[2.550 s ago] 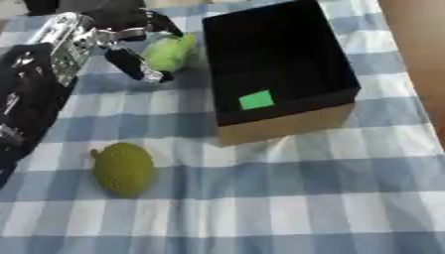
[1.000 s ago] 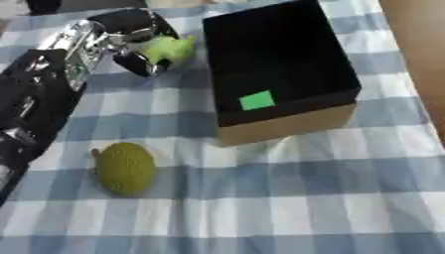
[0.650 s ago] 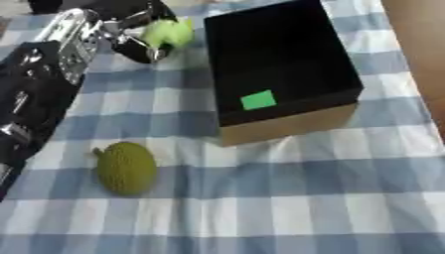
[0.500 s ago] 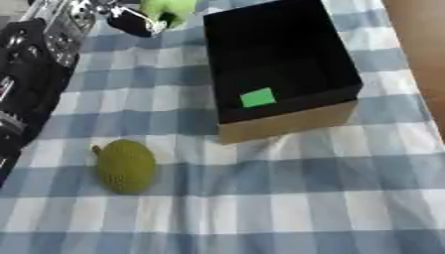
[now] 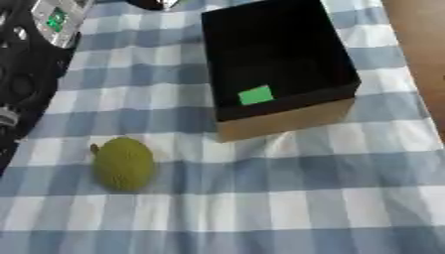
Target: Pick up objects on the table and place them in the box.
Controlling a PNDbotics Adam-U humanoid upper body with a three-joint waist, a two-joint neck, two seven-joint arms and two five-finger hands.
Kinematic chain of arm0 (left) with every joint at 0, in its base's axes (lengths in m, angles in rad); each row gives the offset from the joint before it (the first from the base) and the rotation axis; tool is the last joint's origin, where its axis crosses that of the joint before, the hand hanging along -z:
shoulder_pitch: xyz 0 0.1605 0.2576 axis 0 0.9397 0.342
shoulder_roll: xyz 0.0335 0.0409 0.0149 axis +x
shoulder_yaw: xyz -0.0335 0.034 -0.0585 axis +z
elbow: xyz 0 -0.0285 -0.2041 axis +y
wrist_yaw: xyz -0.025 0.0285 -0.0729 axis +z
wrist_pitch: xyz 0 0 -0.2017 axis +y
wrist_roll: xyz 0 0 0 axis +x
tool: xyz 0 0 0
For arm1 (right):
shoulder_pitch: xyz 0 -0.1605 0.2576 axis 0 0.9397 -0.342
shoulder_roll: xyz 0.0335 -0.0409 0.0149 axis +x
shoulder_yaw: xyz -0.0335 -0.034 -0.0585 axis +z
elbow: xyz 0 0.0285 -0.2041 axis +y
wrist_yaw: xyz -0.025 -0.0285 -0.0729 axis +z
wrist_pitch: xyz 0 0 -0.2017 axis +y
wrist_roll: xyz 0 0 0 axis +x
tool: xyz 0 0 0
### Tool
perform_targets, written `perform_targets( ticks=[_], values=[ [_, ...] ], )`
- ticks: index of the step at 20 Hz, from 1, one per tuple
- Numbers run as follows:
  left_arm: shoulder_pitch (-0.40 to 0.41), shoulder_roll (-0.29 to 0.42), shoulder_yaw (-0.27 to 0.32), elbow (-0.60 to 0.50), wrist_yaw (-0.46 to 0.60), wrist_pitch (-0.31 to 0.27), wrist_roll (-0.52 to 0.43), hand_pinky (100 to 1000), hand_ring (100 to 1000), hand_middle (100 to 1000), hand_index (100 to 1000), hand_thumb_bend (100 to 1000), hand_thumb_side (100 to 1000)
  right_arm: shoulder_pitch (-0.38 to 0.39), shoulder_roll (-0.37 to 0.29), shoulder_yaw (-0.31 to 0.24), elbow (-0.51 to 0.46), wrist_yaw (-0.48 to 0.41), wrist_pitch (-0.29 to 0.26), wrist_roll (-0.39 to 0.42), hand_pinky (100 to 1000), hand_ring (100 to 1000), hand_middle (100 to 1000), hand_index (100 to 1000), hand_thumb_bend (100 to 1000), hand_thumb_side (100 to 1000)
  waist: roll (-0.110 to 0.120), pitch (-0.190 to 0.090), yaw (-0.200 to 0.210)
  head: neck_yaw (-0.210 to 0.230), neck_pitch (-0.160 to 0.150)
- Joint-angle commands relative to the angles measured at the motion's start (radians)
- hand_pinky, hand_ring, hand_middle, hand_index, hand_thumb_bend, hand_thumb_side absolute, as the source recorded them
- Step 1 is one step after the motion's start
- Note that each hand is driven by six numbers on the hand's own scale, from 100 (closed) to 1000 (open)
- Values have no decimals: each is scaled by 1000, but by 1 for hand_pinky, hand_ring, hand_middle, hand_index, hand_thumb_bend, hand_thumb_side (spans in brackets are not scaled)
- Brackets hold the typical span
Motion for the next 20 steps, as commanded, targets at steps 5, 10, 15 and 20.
perform_targets(
  ticks=[5, 10, 15, 20],
  values=[
    [-31, -69, -49, -13, 85, -45, -71, 710, 644, 530, 735, 100, 255, -6, -17, -8, -10, -1, -2, -6, 964, 1000, 387, 948, 100, 470, -10, -30, -7, 10, -5],
    [-26, -98, -72, 45, 89, -107, -139, 718, 660, 548, 752, 100, 239, -13, -22, -11, -10, -11, -2, -14, 963, 1000, 397, 946, 100, 470, -4, -32, -15, 12, -6],
    [-22, -108, -76, 95, 67, -152, -179, 736, 694, 592, 793, 100, 222, -18, -28, -16, -10, -18, 0, -25, 963, 1000, 400, 946, 100, 470, 1, -34, -21, 9, -5],
    [-23, -107, -69, 98, 35, -161, -170, 843, 858, 827, 948, 132, 573, -18, -30, -14, -10, -19, 3, -24, 964, 1000, 399, 947, 100, 470, 4, -36, -23, 8, -4]
  ],
)
